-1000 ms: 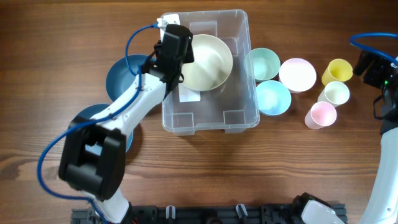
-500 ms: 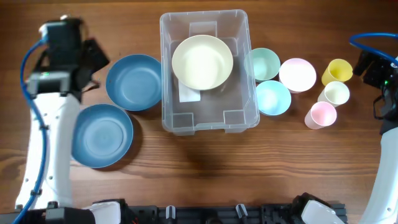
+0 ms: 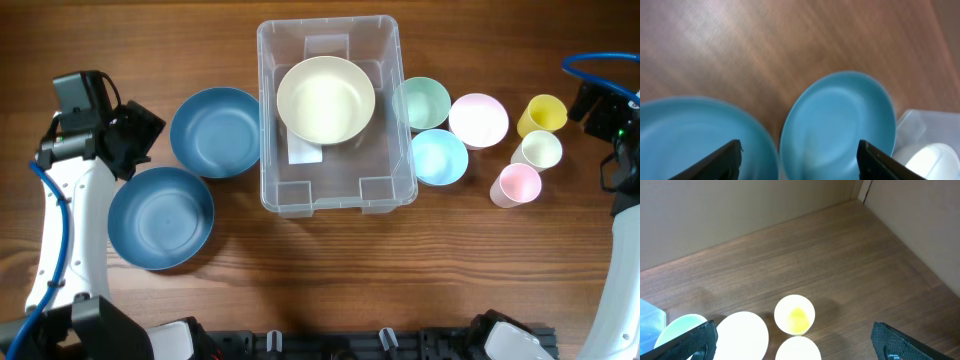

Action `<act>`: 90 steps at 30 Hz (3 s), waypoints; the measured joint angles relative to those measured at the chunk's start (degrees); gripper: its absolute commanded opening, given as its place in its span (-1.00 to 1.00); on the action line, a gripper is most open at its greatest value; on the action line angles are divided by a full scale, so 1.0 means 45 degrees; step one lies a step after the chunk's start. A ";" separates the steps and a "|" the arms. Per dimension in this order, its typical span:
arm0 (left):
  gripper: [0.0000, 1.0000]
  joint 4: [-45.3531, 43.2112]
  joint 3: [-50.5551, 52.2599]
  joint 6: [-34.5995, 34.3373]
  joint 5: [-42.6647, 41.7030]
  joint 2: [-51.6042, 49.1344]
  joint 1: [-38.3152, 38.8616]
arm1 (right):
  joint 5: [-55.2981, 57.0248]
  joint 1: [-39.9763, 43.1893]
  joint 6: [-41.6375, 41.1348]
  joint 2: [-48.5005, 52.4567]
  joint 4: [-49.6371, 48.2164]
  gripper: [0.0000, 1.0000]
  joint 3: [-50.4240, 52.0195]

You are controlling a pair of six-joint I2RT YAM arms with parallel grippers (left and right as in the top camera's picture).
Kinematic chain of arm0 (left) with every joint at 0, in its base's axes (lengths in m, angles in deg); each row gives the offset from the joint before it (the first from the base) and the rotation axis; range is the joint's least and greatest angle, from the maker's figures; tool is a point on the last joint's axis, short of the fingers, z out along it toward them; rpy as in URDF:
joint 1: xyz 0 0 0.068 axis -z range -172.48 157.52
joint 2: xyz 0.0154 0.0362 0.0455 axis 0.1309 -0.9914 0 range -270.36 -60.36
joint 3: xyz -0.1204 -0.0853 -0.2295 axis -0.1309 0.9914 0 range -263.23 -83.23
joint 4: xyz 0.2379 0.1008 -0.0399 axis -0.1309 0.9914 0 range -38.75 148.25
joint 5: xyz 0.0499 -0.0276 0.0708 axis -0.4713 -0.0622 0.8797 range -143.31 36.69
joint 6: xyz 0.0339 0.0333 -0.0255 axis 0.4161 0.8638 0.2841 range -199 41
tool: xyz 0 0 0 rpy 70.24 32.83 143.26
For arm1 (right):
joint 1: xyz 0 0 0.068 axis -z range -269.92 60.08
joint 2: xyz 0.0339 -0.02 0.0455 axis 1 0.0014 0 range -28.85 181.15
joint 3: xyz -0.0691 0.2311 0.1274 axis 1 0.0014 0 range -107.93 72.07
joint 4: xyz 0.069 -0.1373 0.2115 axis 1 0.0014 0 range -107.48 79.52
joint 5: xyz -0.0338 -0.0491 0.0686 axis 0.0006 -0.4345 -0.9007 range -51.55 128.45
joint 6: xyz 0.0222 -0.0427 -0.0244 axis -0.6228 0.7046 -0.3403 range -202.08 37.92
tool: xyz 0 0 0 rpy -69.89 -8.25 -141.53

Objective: Pack container
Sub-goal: 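Grasp the rim of the upper blue plate with the left gripper, then carry the blue plate into the bin and lower it onto the cream bowl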

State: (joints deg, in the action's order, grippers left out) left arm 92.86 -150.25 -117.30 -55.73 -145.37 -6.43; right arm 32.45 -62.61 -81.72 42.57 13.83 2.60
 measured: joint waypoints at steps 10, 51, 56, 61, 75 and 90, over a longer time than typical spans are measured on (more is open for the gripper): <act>0.40 -0.2710 0.0432 0.2526 -0.0495 -0.2419 -0.0010 | 0.0000 0.0000 0.0000 0.0000 -0.0005 0.99 0.0000; -0.92 -0.4940 0.0408 0.5693 -0.2433 -0.5323 -0.0520 | 0.0000 0.0000 0.0000 0.0000 -0.0010 0.99 0.0000; -0.92 -0.4337 -0.0248 0.5693 -0.2356 -0.4702 -0.1137 | 0.0000 0.0000 0.0000 0.0000 -0.0005 0.99 0.0000; -0.92 -0.4342 -0.1175 0.5688 -0.2288 -0.2438 -0.1005 | 0.0000 0.0000 0.0000 0.0000 -0.0005 0.99 0.0000; -0.92 -0.4556 -0.1666 0.5566 -0.1520 -0.0160 0.4949 | 0.0000 0.0000 0.0000 0.0000 -0.0005 0.99 0.0000; -0.88 -0.6703 -0.1666 0.4279 0.0767 -0.3905 0.8000 | 0.0000 0.0000 0.0000 0.0000 -0.0005 1.00 0.0000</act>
State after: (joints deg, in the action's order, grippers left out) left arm 62.70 -157.75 -98.04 -52.27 -162.95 29.57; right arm 32.45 -62.61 -81.72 42.57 13.81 2.60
